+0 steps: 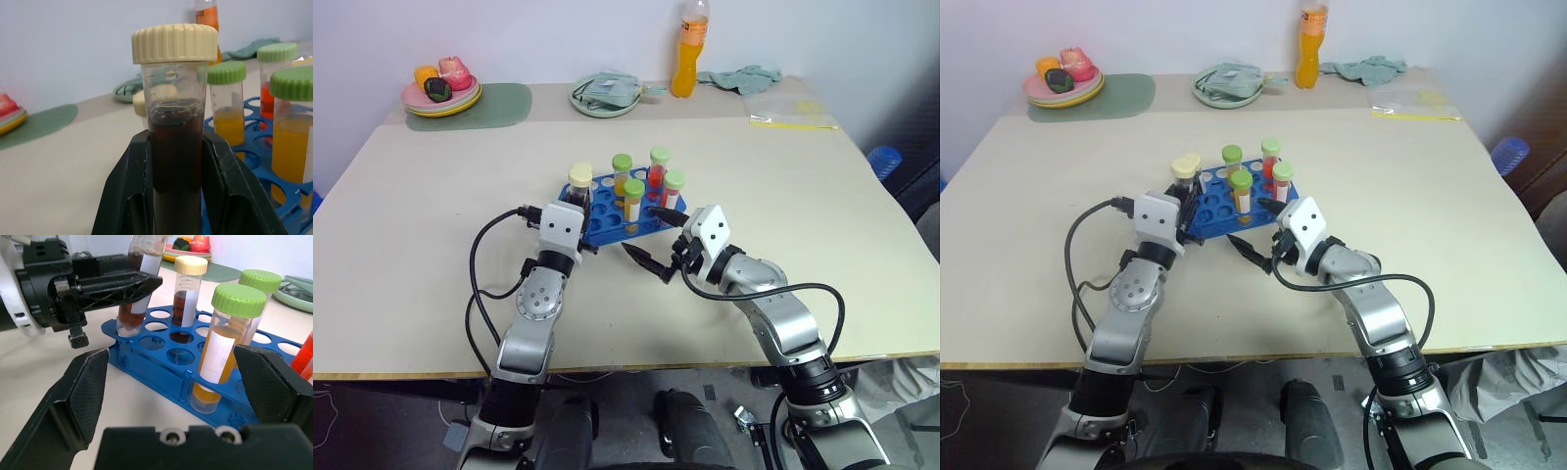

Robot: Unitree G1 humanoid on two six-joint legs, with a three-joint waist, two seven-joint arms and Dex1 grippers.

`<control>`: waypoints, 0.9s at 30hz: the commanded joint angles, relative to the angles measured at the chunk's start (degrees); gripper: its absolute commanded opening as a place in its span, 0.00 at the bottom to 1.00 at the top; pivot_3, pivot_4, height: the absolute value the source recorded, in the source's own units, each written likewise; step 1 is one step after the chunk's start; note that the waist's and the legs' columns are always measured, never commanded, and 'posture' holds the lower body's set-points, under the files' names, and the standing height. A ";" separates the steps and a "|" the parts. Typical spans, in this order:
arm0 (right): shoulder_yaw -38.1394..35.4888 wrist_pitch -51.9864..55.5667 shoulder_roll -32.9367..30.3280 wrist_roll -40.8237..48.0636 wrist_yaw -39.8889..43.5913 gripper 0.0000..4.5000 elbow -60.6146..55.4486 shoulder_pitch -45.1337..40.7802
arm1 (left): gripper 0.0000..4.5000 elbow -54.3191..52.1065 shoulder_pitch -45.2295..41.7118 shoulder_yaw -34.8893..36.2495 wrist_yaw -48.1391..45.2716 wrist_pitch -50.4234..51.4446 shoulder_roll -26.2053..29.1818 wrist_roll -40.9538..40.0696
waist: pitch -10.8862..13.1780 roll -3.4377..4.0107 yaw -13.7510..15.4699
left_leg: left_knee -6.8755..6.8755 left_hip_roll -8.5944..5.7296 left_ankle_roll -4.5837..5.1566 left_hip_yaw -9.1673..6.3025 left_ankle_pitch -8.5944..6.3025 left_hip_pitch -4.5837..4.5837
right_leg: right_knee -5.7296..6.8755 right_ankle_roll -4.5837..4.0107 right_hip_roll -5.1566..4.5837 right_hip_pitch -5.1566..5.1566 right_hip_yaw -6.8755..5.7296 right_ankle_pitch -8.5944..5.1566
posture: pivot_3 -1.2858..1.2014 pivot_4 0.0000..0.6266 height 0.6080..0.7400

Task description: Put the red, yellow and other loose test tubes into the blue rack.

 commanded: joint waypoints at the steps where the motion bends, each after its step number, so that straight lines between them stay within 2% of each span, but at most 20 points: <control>1: -0.22 -0.65 0.51 0.28 0.07 1.00 -2.92 -0.03 | 0.16 -5.16 0.06 -2.12 0.67 -2.64 0.78 3.76 | 0.00 0.00 -0.06 | 0.00 0.00 0.00 0.00 0.00 0.00 | 0.00 0.00 0.00 0.00 0.00 0.00 | 0.52 0.24 1.00; 5: -0.17 -0.67 0.63 0.30 0.07 1.00 -2.72 -0.14 | 0.16 -6.58 0.13 -2.29 0.61 -2.15 0.36 3.76 | 0.00 0.01 -0.09 | -0.01 0.01 0.00 0.00 0.00 0.00 | 0.00 0.00 0.01 0.00 0.00 0.00 | 0.52 0.24 1.00; 16: 0.06 -1.06 1.09 0.07 0.03 1.00 -2.20 -0.37 | 0.16 -1.93 -1.19 -2.08 -1.54 2.38 -1.05 1.79 | 0.00 0.01 -0.13 | -0.01 0.01 0.00 -0.01 0.00 0.01 | 0.00 0.00 0.03 0.00 0.00 0.00 | 0.52 0.24 1.00; 27: -0.08 -0.99 1.33 -0.12 -0.23 1.00 -2.30 -0.51 | 0.16 4.03 -2.13 -0.04 -2.75 -1.58 -3.19 -3.43 | -0.01 0.02 -0.10 | -0.01 0.01 0.00 -0.01 0.00 0.01 | 0.00 0.00 0.02 0.00 0.00 0.00 | 0.52 0.24 1.00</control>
